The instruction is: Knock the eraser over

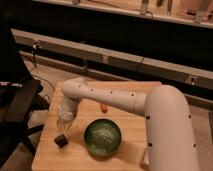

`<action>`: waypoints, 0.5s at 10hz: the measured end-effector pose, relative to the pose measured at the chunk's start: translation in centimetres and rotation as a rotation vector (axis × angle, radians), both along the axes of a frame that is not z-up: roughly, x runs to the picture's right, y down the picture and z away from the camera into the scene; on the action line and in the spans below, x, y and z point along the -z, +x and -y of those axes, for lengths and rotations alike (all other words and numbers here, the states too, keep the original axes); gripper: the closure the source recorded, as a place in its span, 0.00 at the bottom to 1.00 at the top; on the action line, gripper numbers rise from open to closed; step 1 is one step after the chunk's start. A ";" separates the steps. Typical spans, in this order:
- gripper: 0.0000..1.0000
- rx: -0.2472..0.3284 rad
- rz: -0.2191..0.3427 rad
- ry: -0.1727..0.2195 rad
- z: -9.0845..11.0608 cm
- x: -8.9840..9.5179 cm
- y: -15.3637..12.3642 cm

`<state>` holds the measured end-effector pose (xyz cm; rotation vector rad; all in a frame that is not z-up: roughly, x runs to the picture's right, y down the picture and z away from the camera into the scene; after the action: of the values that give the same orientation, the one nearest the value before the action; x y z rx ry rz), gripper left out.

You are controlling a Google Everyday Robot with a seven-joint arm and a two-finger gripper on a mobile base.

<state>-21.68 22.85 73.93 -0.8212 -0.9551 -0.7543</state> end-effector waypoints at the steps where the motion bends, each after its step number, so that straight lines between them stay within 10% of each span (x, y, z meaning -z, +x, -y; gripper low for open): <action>1: 0.93 0.007 0.003 0.001 -0.5 0.4 0.0; 5: 1.00 -0.006 0.000 0.026 1.0 -0.4 -0.1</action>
<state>-21.82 21.83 74.30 -0.7948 -0.9459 -0.7603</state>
